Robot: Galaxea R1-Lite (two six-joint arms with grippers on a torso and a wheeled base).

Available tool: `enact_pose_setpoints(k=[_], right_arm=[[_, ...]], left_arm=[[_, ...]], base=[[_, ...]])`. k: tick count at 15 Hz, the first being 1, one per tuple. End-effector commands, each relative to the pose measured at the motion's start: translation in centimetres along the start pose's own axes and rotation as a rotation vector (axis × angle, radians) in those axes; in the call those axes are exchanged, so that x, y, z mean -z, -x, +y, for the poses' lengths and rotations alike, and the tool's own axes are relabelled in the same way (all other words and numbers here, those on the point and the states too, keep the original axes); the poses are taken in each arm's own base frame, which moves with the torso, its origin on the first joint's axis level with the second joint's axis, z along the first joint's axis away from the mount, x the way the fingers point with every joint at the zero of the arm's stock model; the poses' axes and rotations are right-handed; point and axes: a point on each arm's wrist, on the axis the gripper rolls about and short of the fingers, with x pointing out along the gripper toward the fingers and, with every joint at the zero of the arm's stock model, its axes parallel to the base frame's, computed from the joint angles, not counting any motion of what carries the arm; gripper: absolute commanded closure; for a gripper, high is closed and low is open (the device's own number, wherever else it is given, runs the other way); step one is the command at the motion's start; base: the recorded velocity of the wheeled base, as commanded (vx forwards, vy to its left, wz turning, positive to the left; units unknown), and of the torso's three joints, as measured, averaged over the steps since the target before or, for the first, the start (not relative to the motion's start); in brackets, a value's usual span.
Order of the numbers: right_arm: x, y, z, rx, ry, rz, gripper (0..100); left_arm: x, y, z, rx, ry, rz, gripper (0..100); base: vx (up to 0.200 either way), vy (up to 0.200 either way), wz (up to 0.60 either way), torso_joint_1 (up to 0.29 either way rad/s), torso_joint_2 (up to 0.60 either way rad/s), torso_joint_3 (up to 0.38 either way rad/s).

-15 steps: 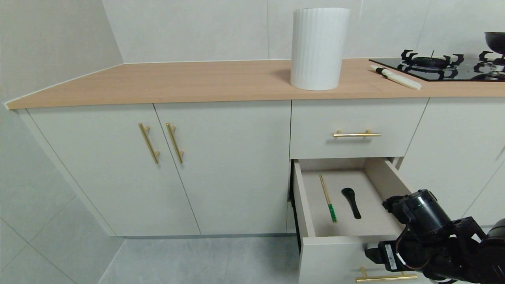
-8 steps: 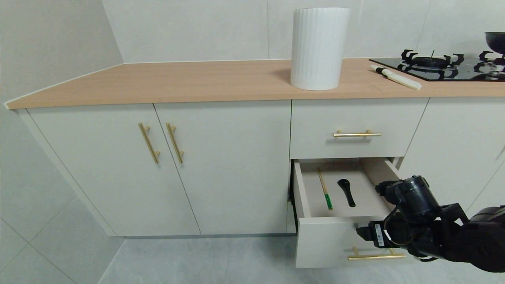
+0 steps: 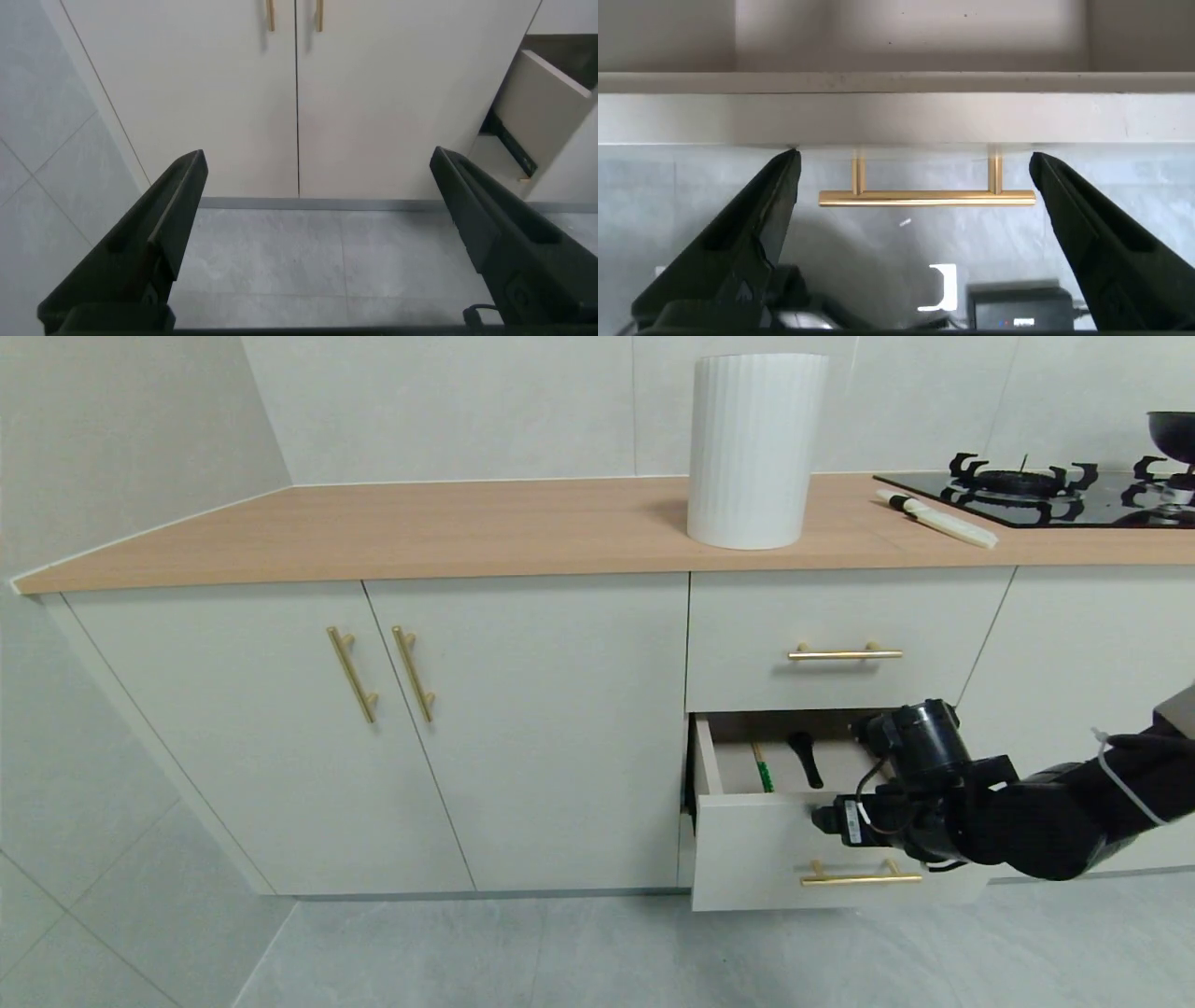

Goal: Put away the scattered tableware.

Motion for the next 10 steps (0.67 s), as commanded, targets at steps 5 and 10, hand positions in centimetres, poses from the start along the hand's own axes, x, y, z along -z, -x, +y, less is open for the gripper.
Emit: enact_pose_setpoints(k=[5, 10], right_arm=[[-3.0, -4.8, 0.3, 0.022, -0.03, -0.057, 0], [-3.4, -7.3, 0.1, 0.022, -0.063, -0.13, 0]], left_arm=[[0.0, 0.0, 0.0, 0.0, 0.001, 0.0, 0], [0.0, 0.0, 0.0, -0.002, 0.001, 0.0, 0]], base=[[0.0, 0.0, 0.0, 0.0, 0.0, 0.0], [0.0, 0.0, 0.0, 0.0, 0.0, 0.0]])
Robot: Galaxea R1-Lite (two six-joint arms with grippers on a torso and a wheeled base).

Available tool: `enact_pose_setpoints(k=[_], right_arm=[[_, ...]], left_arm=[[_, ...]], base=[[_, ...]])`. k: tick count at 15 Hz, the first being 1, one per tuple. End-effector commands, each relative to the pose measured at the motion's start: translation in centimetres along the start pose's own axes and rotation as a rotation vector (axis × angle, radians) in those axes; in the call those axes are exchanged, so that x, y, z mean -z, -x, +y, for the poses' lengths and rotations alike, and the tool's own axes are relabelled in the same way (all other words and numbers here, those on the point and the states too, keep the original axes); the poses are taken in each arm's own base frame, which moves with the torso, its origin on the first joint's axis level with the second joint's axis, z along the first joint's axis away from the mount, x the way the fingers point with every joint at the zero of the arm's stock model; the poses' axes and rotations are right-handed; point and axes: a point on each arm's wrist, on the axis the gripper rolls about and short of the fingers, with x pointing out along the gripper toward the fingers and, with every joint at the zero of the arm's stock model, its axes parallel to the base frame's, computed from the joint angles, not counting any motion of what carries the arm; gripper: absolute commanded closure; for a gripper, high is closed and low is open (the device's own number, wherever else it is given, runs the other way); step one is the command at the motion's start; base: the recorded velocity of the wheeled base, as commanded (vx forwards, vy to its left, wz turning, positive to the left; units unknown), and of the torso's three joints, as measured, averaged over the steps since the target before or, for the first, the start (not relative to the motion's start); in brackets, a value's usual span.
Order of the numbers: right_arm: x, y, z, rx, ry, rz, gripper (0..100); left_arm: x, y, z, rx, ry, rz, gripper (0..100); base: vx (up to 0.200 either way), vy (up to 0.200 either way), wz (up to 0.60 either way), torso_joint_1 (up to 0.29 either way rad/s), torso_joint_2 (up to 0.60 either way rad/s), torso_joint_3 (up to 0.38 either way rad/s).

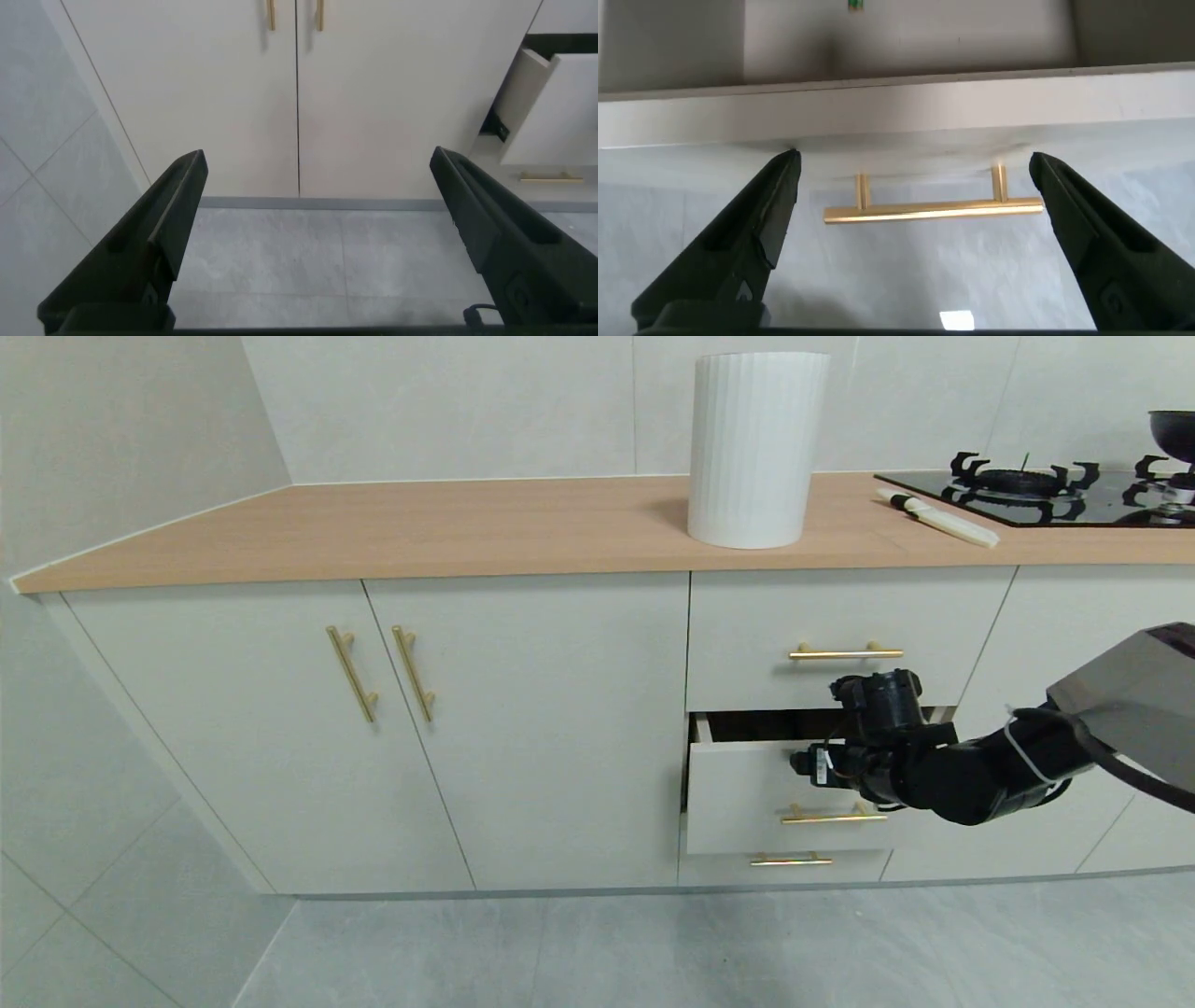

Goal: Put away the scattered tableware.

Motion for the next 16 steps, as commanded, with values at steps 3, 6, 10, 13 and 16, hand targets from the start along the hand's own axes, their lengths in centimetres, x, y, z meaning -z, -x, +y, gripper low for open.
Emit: enact_pose_setpoints(k=[3, 6, 10, 13, 16], right_arm=[[1.0, -2.7, -0.8, 0.019, -0.019, -0.034, 0], [0.6, -4.1, -1.8, 0.034, -0.051, -0.085, 0], [0.4, -6.1, -2.5, 0.056, -0.086, -0.138, 0], [0.2, -7.0, -2.5, 0.053, -0.104, -0.169, 0], [-0.2, -7.5, -2.6, 0.05, -0.151, -0.192, 0]], left_arm=[[0.0, 0.0, 0.0, 0.0, 0.0, 0.0, 0], [0.0, 0.0, 0.0, 0.0, 0.0, 0.0, 0], [0.0, 0.0, 0.0, 0.0, 0.0, 0.0, 0], [0.0, 0.0, 0.0, -0.002, 0.001, 0.0, 0], [0.0, 0.0, 0.0, 0.0, 0.0, 0.0, 0]], base=[[0.0, 0.0, 0.0, 0.0, 0.0, 0.0], [0.0, 0.0, 0.0, 0.0, 0.0, 0.0], [0.0, 0.0, 0.0, 0.0, 0.0, 0.0], [0.0, 0.0, 0.0, 0.0, 0.0, 0.0], [0.0, 0.0, 0.0, 0.0, 0.0, 0.0]])
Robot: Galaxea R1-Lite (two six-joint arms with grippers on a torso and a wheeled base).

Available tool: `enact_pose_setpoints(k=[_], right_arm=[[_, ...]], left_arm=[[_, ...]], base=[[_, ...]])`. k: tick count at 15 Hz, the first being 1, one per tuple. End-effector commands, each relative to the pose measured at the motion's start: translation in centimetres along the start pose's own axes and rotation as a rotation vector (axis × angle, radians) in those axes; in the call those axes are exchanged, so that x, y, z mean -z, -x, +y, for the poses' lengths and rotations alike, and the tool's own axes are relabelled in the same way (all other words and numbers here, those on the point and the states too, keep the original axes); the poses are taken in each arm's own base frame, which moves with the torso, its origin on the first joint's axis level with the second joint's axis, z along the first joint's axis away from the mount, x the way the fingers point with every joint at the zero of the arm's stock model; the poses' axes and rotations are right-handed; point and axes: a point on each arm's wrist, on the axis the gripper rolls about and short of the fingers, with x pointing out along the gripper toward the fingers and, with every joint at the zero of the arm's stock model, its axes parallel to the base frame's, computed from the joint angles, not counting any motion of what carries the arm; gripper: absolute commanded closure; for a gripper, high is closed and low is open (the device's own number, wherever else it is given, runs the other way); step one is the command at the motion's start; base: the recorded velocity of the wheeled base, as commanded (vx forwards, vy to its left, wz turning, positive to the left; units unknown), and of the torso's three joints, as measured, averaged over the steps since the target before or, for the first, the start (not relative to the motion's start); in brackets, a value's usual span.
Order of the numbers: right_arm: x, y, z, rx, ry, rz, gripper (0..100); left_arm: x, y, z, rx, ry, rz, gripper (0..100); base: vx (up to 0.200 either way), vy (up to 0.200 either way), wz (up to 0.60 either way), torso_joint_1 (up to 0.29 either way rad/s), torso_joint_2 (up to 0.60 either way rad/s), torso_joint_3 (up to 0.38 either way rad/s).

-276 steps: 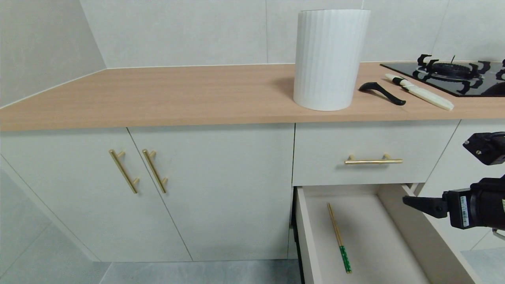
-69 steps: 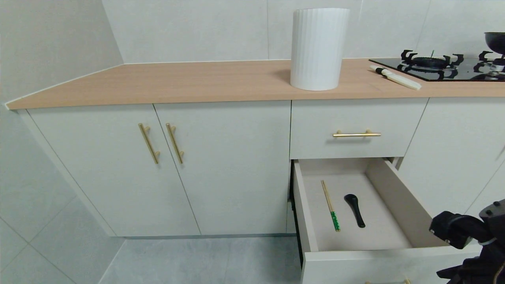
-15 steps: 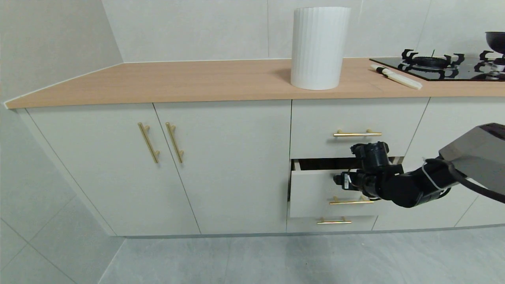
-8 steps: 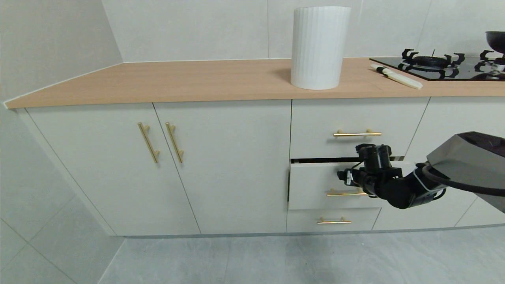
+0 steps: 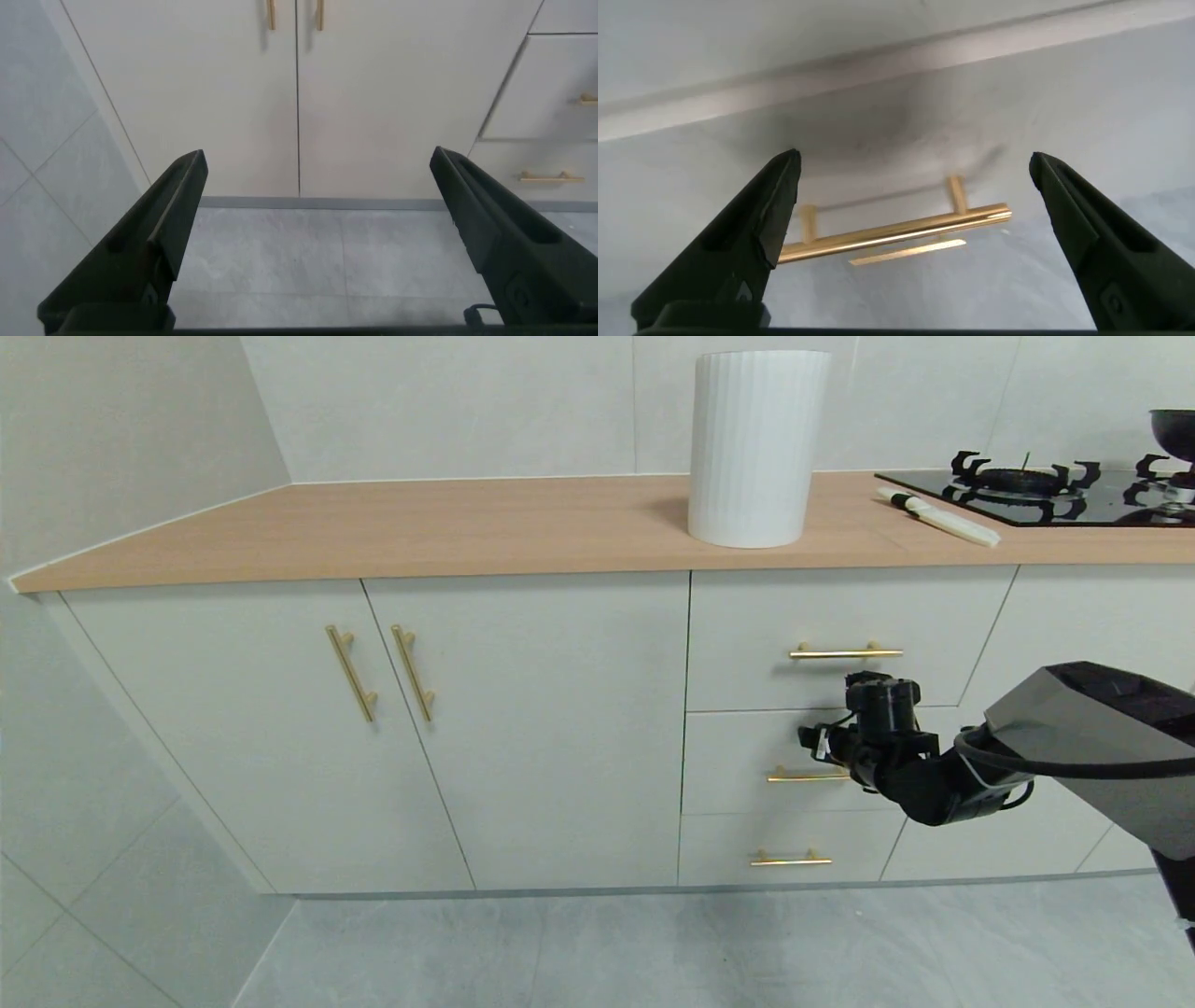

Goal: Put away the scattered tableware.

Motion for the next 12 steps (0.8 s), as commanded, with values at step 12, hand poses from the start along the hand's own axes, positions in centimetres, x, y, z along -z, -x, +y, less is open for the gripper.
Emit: enact_pose_setpoints(k=[12], right_arm=[[-4.4, 9.0, -0.7, -0.111, 0.033, 0.03, 0]], left_arm=[[0.0, 0.0, 0.0, -0.002, 0.0, 0.0, 0]], base=[[0.0, 0.0, 0.0, 0.0, 0.0, 0.0]])
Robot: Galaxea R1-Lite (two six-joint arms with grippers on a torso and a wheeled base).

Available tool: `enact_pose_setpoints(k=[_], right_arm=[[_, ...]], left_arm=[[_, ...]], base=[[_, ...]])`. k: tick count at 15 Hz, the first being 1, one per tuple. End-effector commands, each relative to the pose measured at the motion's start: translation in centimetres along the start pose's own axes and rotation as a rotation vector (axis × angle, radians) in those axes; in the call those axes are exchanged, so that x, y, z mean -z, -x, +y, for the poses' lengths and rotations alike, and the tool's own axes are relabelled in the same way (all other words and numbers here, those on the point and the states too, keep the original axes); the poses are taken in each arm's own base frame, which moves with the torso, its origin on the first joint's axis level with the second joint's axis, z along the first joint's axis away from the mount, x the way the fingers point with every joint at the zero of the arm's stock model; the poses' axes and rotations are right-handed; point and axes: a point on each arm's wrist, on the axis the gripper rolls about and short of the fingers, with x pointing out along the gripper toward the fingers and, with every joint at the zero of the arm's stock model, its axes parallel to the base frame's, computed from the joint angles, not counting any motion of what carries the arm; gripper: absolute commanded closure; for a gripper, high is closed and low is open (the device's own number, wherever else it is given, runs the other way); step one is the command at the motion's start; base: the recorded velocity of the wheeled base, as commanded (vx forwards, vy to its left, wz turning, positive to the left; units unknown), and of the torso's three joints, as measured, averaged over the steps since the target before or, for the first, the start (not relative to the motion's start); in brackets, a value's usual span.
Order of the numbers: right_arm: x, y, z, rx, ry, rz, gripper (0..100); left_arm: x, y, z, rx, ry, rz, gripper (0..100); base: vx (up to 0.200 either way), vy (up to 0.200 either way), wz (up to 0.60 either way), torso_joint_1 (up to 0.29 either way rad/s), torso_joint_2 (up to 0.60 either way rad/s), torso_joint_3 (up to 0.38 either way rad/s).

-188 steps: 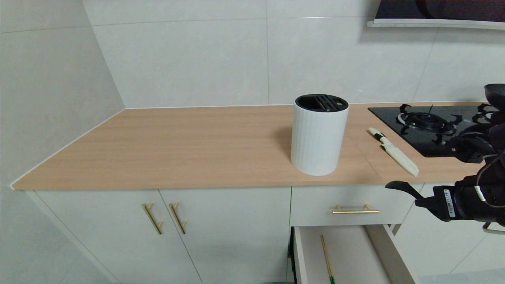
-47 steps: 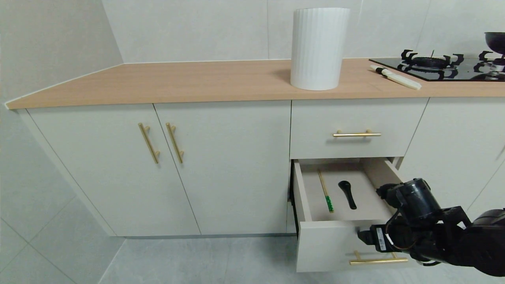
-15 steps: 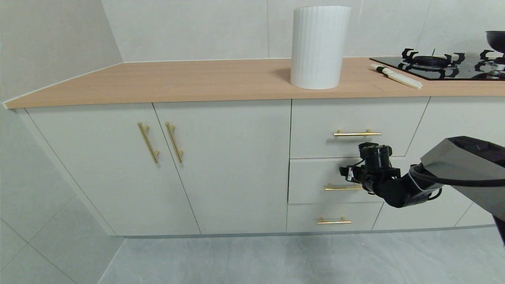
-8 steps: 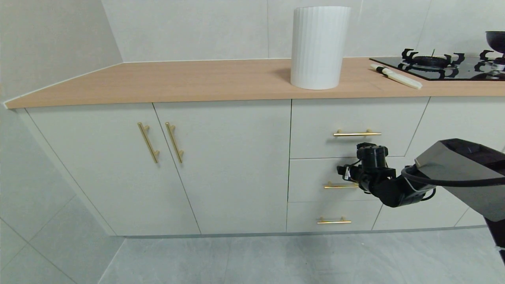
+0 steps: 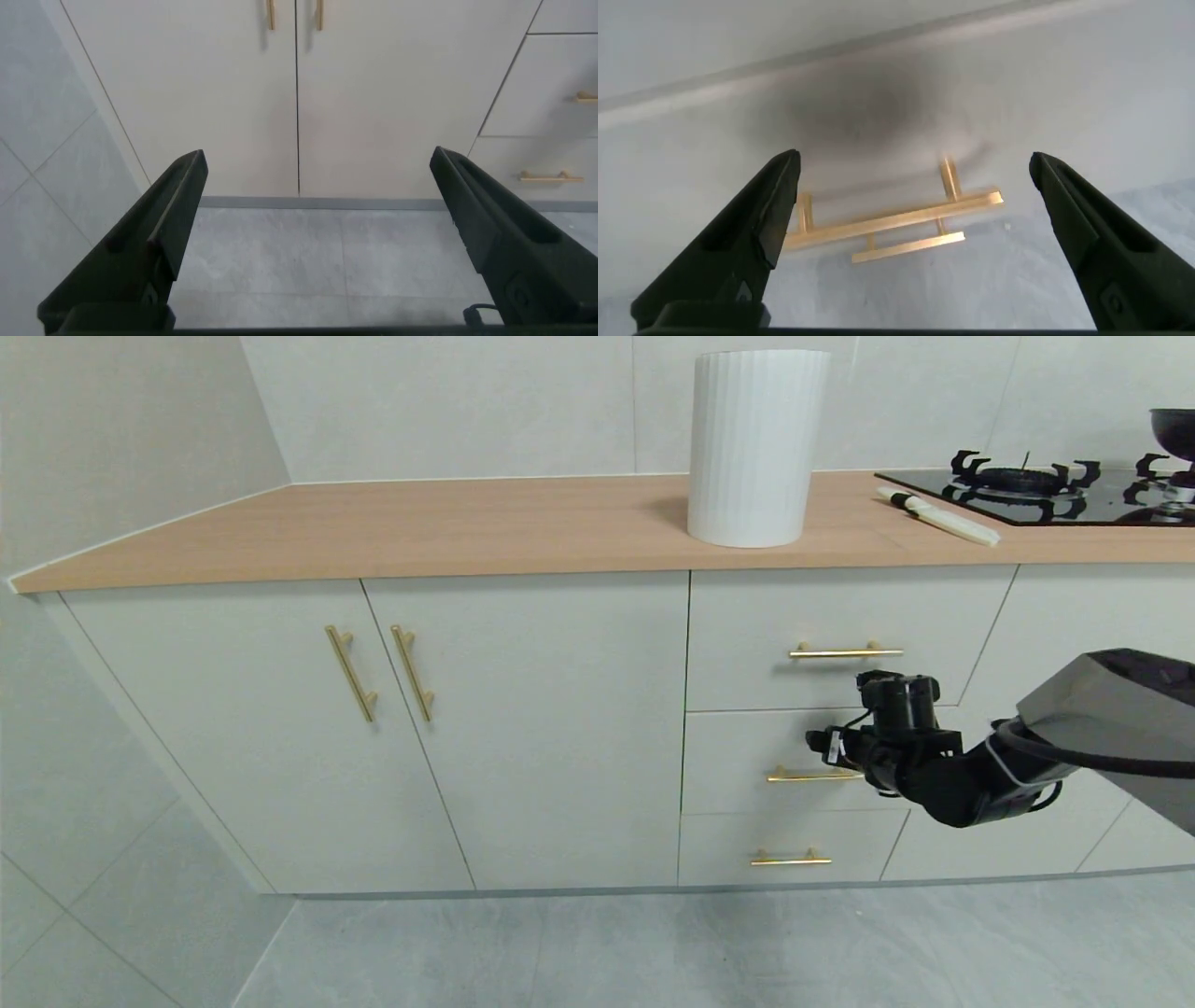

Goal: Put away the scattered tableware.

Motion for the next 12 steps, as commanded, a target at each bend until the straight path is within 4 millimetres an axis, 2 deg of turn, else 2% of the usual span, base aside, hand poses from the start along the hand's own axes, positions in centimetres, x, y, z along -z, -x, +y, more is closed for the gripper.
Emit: enact_pose_setpoints(k=[1, 2, 3, 5, 7, 10, 11, 12], right_arm=[[-3.7, 8.0, -0.2, -0.098, 0.021, 0.001, 0], [-4.8, 11.4, -0.6, -0.137, 0.023, 0.007, 0], [-5.5, 16.1, -1.3, -0.158, 0.034, 0.026, 0], [-5.6, 23.0, -2.7, -0.19, 0.05, -0.009, 0], [-4.9, 29.7, -4.8, -0.206, 0.066, -0.081, 0], [-2.7, 37.1, -8.6, -0.08, 0.059, -0.191, 0], [-2.2, 38.5, -9.3, -0.048, 0.054, -0.217, 0], [-1.1, 41.1, -10.7, -0.001, 0.051, -0.268, 0]], left_arm=[[0.0, 0.0, 0.0, 0.0, 0.001, 0.0, 0], [0.0, 0.0, 0.0, 0.0, 0.001, 0.0, 0], [0.0, 0.0, 0.0, 0.0, 0.001, 0.0, 0], [0.0, 0.0, 0.0, -0.002, 0.0, 0.0, 0], [0.0, 0.0, 0.0, 0.0, 0.001, 0.0, 0], [0.0, 0.0, 0.0, 0.0, 0.0, 0.0, 0], [0.0, 0.0, 0.0, 0.0, 0.0, 0.0, 0], [0.0, 0.0, 0.0, 0.0, 0.001, 0.0, 0]], base=[[0.0, 0.0, 0.0, 0.0, 0.0, 0.0], [0.0, 0.0, 0.0, 0.0, 0.0, 0.0], [0.0, 0.0, 0.0, 0.0, 0.0, 0.0], [0.0, 0.0, 0.0, 0.0, 0.0, 0.0], [0.0, 0.0, 0.0, 0.0, 0.0, 0.0], [0.0, 0.0, 0.0, 0.0, 0.0, 0.0], [0.0, 0.0, 0.0, 0.0, 0.0, 0.0], [0.0, 0.0, 0.0, 0.0, 0.0, 0.0]])
